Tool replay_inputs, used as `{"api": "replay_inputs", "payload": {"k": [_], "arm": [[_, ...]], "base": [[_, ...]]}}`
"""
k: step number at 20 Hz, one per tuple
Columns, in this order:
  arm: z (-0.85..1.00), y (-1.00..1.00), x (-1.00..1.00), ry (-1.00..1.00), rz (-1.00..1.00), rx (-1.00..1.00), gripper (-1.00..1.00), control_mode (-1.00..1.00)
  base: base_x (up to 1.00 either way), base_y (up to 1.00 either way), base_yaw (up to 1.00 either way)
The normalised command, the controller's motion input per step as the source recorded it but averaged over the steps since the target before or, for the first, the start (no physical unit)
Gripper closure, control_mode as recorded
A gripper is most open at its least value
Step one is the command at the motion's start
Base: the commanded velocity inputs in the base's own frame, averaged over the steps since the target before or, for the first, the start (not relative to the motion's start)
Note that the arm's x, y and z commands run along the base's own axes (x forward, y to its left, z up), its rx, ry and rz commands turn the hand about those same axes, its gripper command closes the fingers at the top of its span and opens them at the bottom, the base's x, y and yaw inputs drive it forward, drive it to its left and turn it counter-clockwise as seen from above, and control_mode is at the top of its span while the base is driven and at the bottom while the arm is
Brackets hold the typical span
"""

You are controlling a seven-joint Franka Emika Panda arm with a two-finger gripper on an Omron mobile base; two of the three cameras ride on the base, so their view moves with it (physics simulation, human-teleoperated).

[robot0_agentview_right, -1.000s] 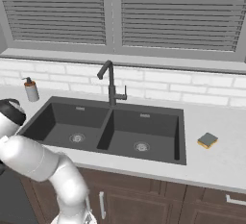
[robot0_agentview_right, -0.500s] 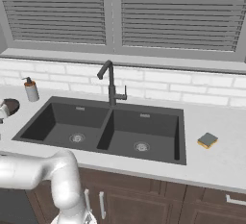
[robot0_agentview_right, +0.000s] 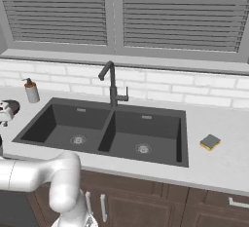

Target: Pick the pan and sponge and place them into the sink. Then turn on the water.

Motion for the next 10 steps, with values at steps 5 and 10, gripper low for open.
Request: {"api": "replay_inputs", "payload": {"k": [5,10], "arm": [[-0.38,0.47,0.06,-0.06,0.00,-0.06,-1.00,-1.00],[-0.53,0.20,0.00,-0.13,0.00,-0.02,-1.00,-1.00]], "base": [[0.00,0.00,0.00],[0.00,0.00,0.00]]}}
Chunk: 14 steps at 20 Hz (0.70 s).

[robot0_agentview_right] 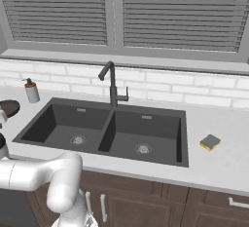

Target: Pick the pan and sponge and place them into the sink. Then turn on the water.

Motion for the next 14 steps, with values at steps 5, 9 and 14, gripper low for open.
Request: {"api": "replay_inputs", "payload": {"k": [5,9,14], "arm": [[-0.68,-0.17,0.00,-0.20,0.00,0.00,1.00,-1.00],[-0.83,-0.85,0.00,-0.23,-0.05,0.06,1.00,-1.00],[-0.79,-1.00,0.00,-0.18,-0.15,0.08,1.00,-1.00]], "base": [[0.00,0.00,0.00],[0.00,0.00,0.00],[0.00,0.00,0.00]]}}
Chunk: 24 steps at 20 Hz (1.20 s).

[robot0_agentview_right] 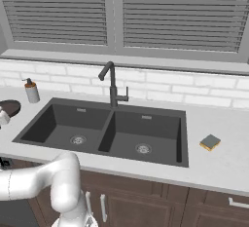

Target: Pick the pan and sponge and place them into the sink. Then turn on the water.

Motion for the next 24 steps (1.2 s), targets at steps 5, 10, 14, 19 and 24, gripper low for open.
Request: {"api": "replay_inputs", "payload": {"k": [5,10,14,19,24], "arm": [[-0.42,-0.30,0.10,-0.16,-0.12,0.08,1.00,-1.00],[0.27,0.00,0.01,-0.20,-0.05,0.10,1.00,-1.00],[0.99,0.00,0.00,-0.06,-0.07,0.07,1.00,-1.00],[0.98,-0.14,-0.18,0.09,-0.21,0.06,1.00,-1.00],[0.52,-0.67,-0.17,0.18,-0.39,0.01,1.00,-1.00]], "base": [[0.00,0.00,0.00],[0.00,0.00,0.00],[0.00,0.00,0.00],[0.00,0.00,0.00],[0.00,0.00,0.00]]}}
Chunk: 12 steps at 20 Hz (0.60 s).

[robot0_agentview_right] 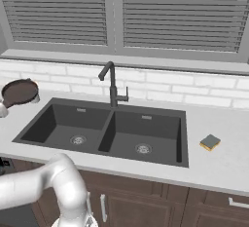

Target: Pick the pan and sponge and place them into the sink. Then turn on the water.

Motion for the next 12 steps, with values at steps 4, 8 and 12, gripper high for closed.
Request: {"api": "replay_inputs", "payload": {"k": [4,8,12], "arm": [[0.06,-0.82,-0.04,0.07,-0.46,0.00,1.00,-1.00],[0.00,-0.97,-0.07,0.03,-0.34,-0.03,1.00,-1.00],[-0.02,-1.00,-0.15,0.00,-0.08,-0.01,1.00,-1.00]], "base": [[0.00,0.00,0.00],[0.00,0.00,0.00],[0.00,0.00,0.00]]}}
